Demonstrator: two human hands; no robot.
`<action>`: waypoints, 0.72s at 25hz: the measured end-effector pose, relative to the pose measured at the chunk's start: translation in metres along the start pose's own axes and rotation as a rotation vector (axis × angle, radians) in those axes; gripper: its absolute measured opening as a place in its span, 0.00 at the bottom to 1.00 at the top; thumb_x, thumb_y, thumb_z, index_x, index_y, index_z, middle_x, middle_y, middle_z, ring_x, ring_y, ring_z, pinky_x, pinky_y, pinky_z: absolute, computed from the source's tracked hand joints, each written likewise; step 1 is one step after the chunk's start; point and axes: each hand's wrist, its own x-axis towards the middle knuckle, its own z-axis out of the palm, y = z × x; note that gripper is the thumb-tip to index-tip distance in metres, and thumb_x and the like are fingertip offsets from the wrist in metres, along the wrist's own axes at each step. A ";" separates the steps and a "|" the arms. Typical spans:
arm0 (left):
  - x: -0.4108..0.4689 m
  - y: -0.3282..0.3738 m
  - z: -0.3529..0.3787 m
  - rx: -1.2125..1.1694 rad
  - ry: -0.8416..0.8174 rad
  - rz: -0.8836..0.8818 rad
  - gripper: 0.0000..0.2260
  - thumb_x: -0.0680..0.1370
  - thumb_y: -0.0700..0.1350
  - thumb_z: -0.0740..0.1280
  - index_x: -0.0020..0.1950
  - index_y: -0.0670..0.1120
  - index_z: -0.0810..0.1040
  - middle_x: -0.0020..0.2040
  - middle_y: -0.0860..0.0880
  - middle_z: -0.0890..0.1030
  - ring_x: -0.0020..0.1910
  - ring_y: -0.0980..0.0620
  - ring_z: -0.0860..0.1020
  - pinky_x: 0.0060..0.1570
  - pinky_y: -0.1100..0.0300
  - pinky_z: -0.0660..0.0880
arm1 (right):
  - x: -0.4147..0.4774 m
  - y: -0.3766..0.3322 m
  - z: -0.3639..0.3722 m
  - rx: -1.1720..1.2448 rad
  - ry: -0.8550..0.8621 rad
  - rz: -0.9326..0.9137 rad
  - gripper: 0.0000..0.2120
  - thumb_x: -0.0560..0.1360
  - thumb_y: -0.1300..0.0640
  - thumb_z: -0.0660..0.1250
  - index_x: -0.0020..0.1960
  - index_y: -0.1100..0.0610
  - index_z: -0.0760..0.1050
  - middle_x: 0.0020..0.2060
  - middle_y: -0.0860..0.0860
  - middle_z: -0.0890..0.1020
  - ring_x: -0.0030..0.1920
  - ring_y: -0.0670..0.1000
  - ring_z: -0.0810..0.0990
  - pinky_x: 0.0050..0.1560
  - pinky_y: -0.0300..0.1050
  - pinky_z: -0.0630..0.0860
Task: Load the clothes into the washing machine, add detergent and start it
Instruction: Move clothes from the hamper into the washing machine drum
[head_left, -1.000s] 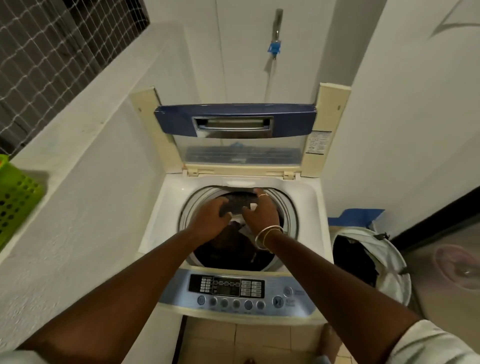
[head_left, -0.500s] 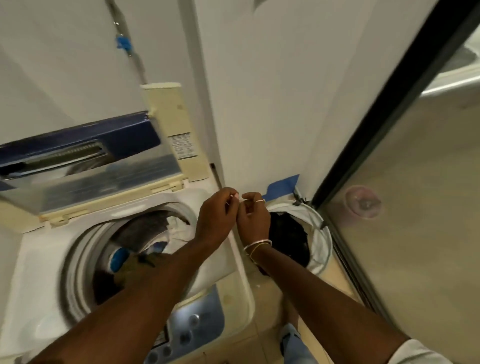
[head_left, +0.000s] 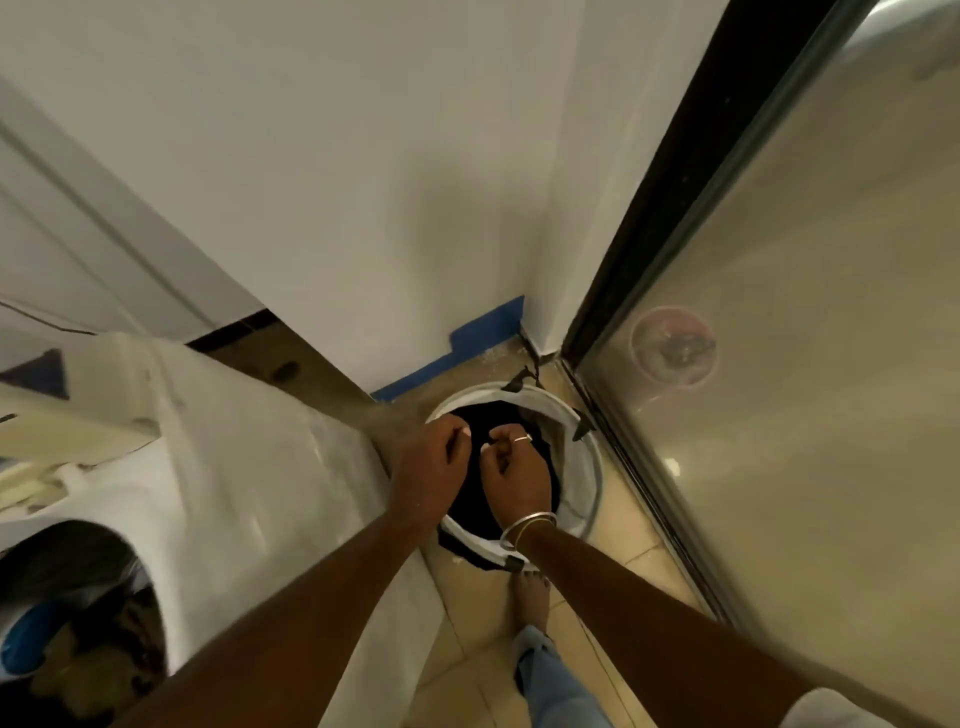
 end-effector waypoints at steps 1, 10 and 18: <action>0.011 -0.013 0.020 0.002 -0.025 -0.015 0.06 0.82 0.46 0.63 0.46 0.51 0.77 0.37 0.56 0.77 0.36 0.60 0.76 0.39 0.65 0.75 | 0.018 0.018 0.004 -0.031 -0.030 0.017 0.07 0.77 0.54 0.65 0.56 0.49 0.74 0.33 0.44 0.79 0.36 0.43 0.79 0.39 0.42 0.74; 0.078 -0.211 0.202 0.339 -0.743 -0.303 0.47 0.69 0.62 0.70 0.80 0.46 0.52 0.77 0.41 0.61 0.76 0.39 0.61 0.74 0.47 0.61 | 0.175 0.206 0.083 -0.801 -0.538 -0.043 0.46 0.70 0.38 0.70 0.79 0.47 0.49 0.76 0.58 0.57 0.74 0.64 0.59 0.68 0.63 0.68; 0.127 -0.302 0.286 0.607 -0.643 -0.278 0.67 0.59 0.67 0.77 0.78 0.54 0.29 0.80 0.38 0.43 0.79 0.34 0.49 0.75 0.37 0.56 | 0.224 0.298 0.156 -1.213 -0.526 -0.229 0.59 0.65 0.37 0.75 0.79 0.45 0.37 0.77 0.62 0.47 0.73 0.69 0.54 0.62 0.71 0.69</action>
